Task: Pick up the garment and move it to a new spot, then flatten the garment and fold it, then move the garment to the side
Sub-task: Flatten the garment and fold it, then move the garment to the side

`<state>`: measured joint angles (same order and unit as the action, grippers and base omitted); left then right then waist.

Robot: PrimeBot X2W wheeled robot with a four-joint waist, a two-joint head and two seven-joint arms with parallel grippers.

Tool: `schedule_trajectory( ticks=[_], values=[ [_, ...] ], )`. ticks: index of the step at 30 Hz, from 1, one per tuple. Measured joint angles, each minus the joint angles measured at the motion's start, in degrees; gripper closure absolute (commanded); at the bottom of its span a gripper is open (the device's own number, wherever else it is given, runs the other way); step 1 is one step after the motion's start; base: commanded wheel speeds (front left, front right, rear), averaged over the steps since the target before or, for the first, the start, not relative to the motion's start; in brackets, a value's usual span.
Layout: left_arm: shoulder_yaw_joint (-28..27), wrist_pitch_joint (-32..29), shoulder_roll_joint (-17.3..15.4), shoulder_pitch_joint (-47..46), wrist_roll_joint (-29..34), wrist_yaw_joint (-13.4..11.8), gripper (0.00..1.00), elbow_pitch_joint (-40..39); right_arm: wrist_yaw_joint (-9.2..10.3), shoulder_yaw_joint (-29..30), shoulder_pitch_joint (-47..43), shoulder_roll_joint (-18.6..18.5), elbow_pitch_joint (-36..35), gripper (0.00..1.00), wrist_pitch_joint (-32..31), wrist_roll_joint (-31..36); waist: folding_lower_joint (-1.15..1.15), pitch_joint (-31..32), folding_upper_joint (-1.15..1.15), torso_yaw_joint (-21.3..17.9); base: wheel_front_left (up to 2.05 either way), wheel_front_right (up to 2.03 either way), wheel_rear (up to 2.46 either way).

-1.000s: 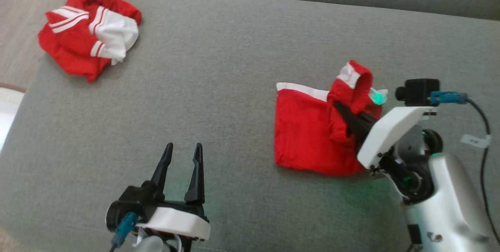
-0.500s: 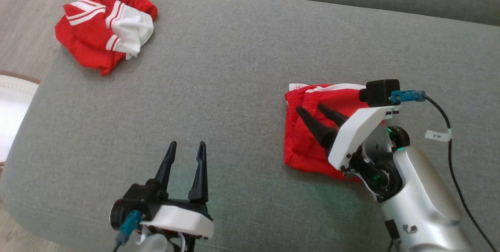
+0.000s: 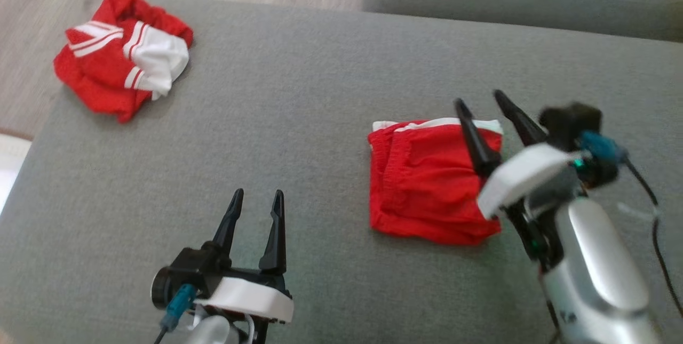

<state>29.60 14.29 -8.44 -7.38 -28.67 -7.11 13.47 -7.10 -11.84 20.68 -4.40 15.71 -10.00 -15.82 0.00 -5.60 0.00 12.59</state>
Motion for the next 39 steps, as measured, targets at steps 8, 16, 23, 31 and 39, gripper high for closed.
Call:
schedule_trajectory(
  ticks=[8, 16, 23, 31, 39],
  values=[
    [-0.3, 0.01, -0.96, 0.49, 0.0, -0.53, 0.0, 0.9, 0.0, 6.91, -10.87, 0.55, -3.44, 0.0, 9.68, 6.19, 0.0, 3.07, 0.0, -3.07, 0.0, 0.0, 0.0],
    [-0.62, 0.01, -2.03, 4.48, -0.01, -0.99, 0.0, 0.99, 0.0, 9.24, -21.03, 1.59, -7.97, 0.0, 15.15, 4.89, -0.01, 6.22, 0.0, -5.14, 0.0, 0.0, 0.0],
    [-2.26, 0.02, -3.03, 5.69, -0.32, -1.97, 0.0, 0.56, 0.0, 9.44, -26.03, 1.75, -8.16, 0.0, 18.08, 3.12, -0.01, 6.99, 0.0, -5.34, 0.0, 0.0, 0.0],
    [-3.65, 0.02, -3.55, 8.29, -0.69, -2.46, 0.0, -0.73, 0.0, 10.29, -26.18, 1.79, -8.13, 0.0, 18.58, 4.15, -0.01, 7.24, 0.0, -5.09, 0.0, 0.0, 0.0],
    [-3.67, 0.02, -3.58, 8.44, -0.7, -2.53, 0.0, -1.0, 0.0, 10.29, -26.22, 1.8, -7.77, 0.0, 18.56, 4.33, 0.0, 7.21, 0.0, -5.03, 0.0, 0.0, 0.0]
  ],
)
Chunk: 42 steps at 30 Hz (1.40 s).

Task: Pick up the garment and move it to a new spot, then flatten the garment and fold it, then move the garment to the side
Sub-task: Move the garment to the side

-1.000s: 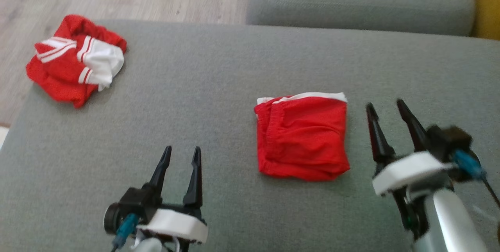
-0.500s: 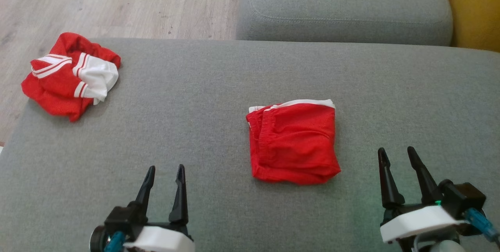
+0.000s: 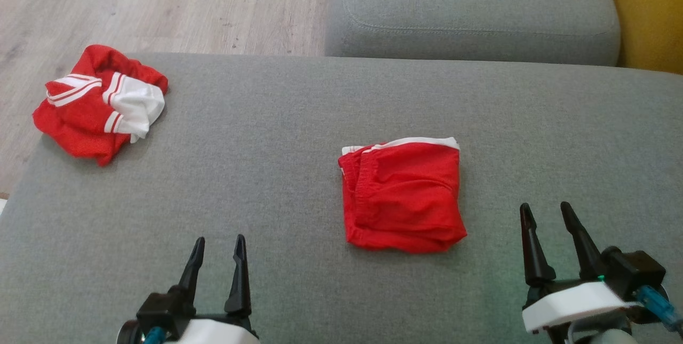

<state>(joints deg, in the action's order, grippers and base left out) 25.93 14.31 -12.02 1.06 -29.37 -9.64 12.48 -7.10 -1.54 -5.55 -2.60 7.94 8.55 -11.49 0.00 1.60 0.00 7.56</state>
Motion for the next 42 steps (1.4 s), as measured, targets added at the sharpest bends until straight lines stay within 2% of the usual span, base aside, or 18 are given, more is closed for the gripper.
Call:
schedule_trajectory(
  ticks=[12, 17, 21, 25, 26, 31, 35, 42],
  values=[
    [0.16, -0.02, -0.04, 0.0, 0.01, -0.44, 0.0, 0.0, 0.0, -0.01, -0.04, 0.01, 0.02, 0.0, -0.53, -0.02, 0.0, -0.14, 0.0, 0.08, 0.0, 0.0, 0.0],
    [0.26, -0.02, -0.1, 0.0, 0.01, -0.45, 0.0, 0.0, 0.0, -0.2, 0.19, 0.01, 0.01, 0.0, -3.02, 0.44, 0.0, -0.77, 0.0, 0.29, 0.0, 0.0, 0.0],
    [0.45, -0.02, -0.09, -0.08, 0.02, -0.45, 0.0, -0.01, 0.0, -0.22, 2.8, 0.01, 0.34, 0.0, -9.46, -0.42, 0.0, -1.67, 0.0, 0.48, 0.0, 0.0, 0.0],
    [0.6, -0.02, 0.04, -1.03, 0.03, -0.43, 0.0, -0.07, 0.0, -0.24, 10.03, 0.0, 0.9, 0.0, -16.91, -0.45, 0.01, -3.37, 0.0, 0.96, 0.0, 0.0, 0.0],
    [0.64, -0.02, 0.27, -1.99, 0.09, -0.41, 0.0, -0.08, 0.0, -0.24, 13.44, -0.01, 1.82, 0.0, -20.53, -0.97, 0.01, -4.29, 0.0, 1.4, 0.0, 0.0, 0.0],
    [0.66, -0.01, 1.7, -3.57, 0.26, -0.35, 0.0, -0.1, 0.0, -0.04, 17.23, -0.04, 5.42, 0.0, -28.18, 1.01, 0.01, -6.7, 0.0, 3.31, 0.0, 0.0, 0.0],
    [0.6, -0.01, 2.59, -4.26, 0.85, 0.34, 0.0, 0.26, 0.0, 1.53, 19.53, -0.04, 9.05, 0.0, -32.17, 2.69, 0.01, -8.84, 0.0, 4.99, 0.0, 0.0, 0.0],
    [-0.15, 0.13, 4.54, -5.87, 2.4, 1.59, 0.0, 0.29, 0.0, 3.66, 24.37, -0.13, 14.79, 0.0, -36.09, 1.13, 0.01, -12.04, 0.0, 7.91, 0.0, 0.0, 0.0]
  ],
)
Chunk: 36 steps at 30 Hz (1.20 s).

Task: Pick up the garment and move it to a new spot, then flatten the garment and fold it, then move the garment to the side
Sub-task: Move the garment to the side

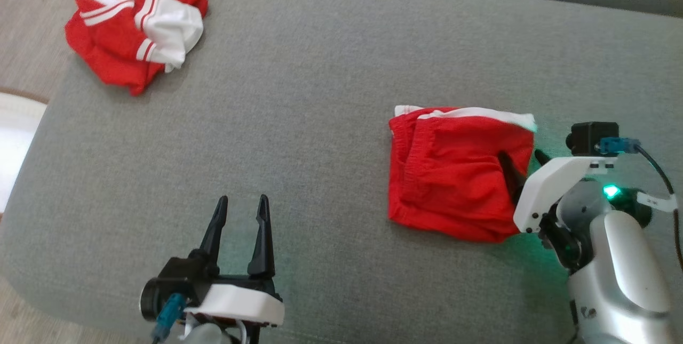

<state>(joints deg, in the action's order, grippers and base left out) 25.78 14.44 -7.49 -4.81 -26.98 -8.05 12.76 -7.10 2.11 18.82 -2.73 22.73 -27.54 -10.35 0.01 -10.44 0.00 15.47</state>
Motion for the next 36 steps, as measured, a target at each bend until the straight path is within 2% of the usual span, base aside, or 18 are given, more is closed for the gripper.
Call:
schedule_trajectory(
  ticks=[2, 3, 5, 6, 7, 8, 13, 18, 27, 28, 36],
  values=[
    [-0.3, 0.0, 0.45, -0.03, 0.52, 0.08, 0.0, 0.02, 0.01, 0.04, 0.59, -0.01, 1.55, 0.0, -0.8, -1.0, 0.0, -0.69, 0.0, 0.48, 0.0, 0.0, 0.0],
    [-0.57, 0.0, 0.62, -0.02, 0.8, 0.42, 0.0, 0.05, 0.0, 0.02, 0.68, -0.01, 1.85, 0.09, -0.79, -1.35, 0.0, -0.92, 0.0, 0.62, 0.0, 0.0, 0.0],
    [-1.45, 0.0, 0.94, -0.03, 1.18, 1.03, 0.0, 0.02, 0.0, -0.07, 0.95, -0.08, 2.15, 0.61, -0.78, -2.68, -0.01, -1.25, 0.0, 0.68, 0.0, 0.0, 0.0],
    [-1.68, 0.0, 1.05, -0.03, 1.45, 1.09, 0.0, -0.01, 0.0, -0.12, 1.2, -0.11, 2.42, 0.69, -0.78, -3.5, -0.01, -1.34, 0.0, 0.59, 0.0, 0.0, 0.0],
    [-1.81, 0.0, 1.13, -0.03, 1.78, 1.42, 0.0, -0.04, 0.0, -0.34, 1.52, -0.11, 2.74, 0.96, -0.71, -4.0, -0.01, -1.43, 0.0, 0.42, 0.0, 0.0, 0.0],
    [-1.88, 0.0, 1.21, -0.03, 2.03, 1.58, 0.0, -0.16, 0.0, -0.68, 1.79, -0.1, 2.96, 1.0, -0.59, -4.23, -0.01, -1.52, 0.0, 0.19, 0.0, 0.0, 0.0],
    [-2.55, 0.02, 1.6, -0.04, 3.42, 2.54, 0.0, -0.67, -0.01, -0.98, 1.99, 0.11, 3.36, 1.0, 3.79, -2.33, -0.01, -2.04, 0.0, -2.1, 0.0, 0.0, 0.0],
    [-3.79, 0.02, 1.35, -0.19, 4.65, 2.94, 0.0, -2.1, 0.0, 1.6, 3.61, -0.02, 3.69, 1.0, 7.17, 0.45, -0.01, -2.61, 0.0, -6.87, 0.0, 0.0, 0.0],
    [-3.79, -0.36, -0.91, -2.66, 6.5, 3.22, 0.0, -3.91, 0.0, 5.83, 7.45, -1.88, 1.12, 1.0, 9.14, 1.77, -0.01, -5.01, 0.0, -20.5, 0.0, 0.0, 0.0],
    [-3.79, -0.36, -0.91, -2.66, 6.5, 3.22, 0.0, -3.91, 0.0, 5.83, 7.45, -1.88, 1.12, 1.0, 9.14, 1.77, -0.01, -5.01, 0.0, -20.5, 0.0, 0.0, 0.0],
    [-2.11, -3.87, -2.58, -4.42, 8.28, 4.01, 0.0, -5.9, 0.0, 5.1, 8.45, -1.08, 1.13, 1.0, 11.92, 1.18, -0.01, -7.8, 0.0, -33.3, 0.0, 0.0, 0.0]
  ],
)
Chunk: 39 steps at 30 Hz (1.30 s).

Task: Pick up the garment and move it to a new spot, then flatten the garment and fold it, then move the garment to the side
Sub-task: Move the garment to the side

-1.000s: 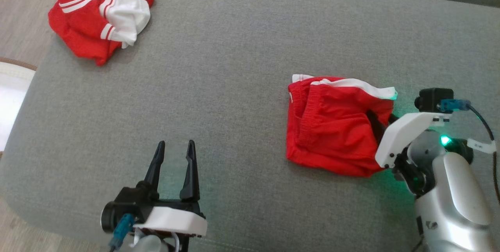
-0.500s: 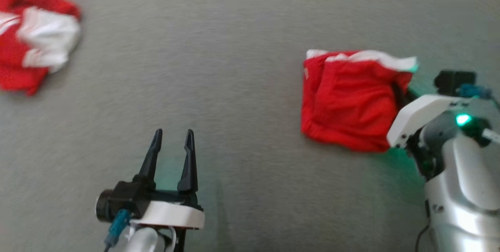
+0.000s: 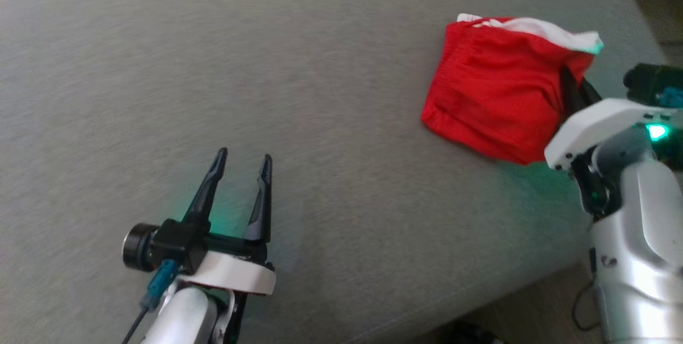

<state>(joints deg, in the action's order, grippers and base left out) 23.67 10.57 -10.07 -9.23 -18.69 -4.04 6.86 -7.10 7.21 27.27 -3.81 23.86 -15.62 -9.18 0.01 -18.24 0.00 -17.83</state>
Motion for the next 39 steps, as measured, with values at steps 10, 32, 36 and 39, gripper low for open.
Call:
schedule_trajectory(
  ticks=[10, 32, 36, 39],
  values=[
    [0.54, -1.74, -0.97, -1.72, 0.6, -0.4, 0.0, -1.83, 0.0, -1.66, 5.88, -0.71, 2.22, 1.0, 1.53, 0.78, -0.01, -3.29, 0.0, -2.27, 0.0, 0.0, 0.0],
    [0.37, -2.5, -2.63, -1.66, 1.11, -2.13, 0.0, -6.19, 0.0, 8.03, 20.5, -15.93, 13.69, 0.0, 2.8, 8.77, 0.0, -10.21, 0.0, 10.43, 0.0, 0.0, 0.0],
    [0.38, -2.49, -2.63, -1.86, 1.11, -2.6, 0.0, -6.1, 0.0, 8.2, 20.65, -15.18, 13.57, 0.0, 6.15, 9.26, 0.0, -9.89, 0.0, 10.31, 0.0, 0.0, 0.0],
    [0.4, -2.44, -2.45, -2.37, 1.1, -2.86, 0.0, -5.71, 0.0, 6.55, 20.63, -13.19, 13.54, 0.0, 7.76, 8.48, 0.0, -9.15, 0.0, 10.21, 0.0, 0.0, 0.0]
  ],
)
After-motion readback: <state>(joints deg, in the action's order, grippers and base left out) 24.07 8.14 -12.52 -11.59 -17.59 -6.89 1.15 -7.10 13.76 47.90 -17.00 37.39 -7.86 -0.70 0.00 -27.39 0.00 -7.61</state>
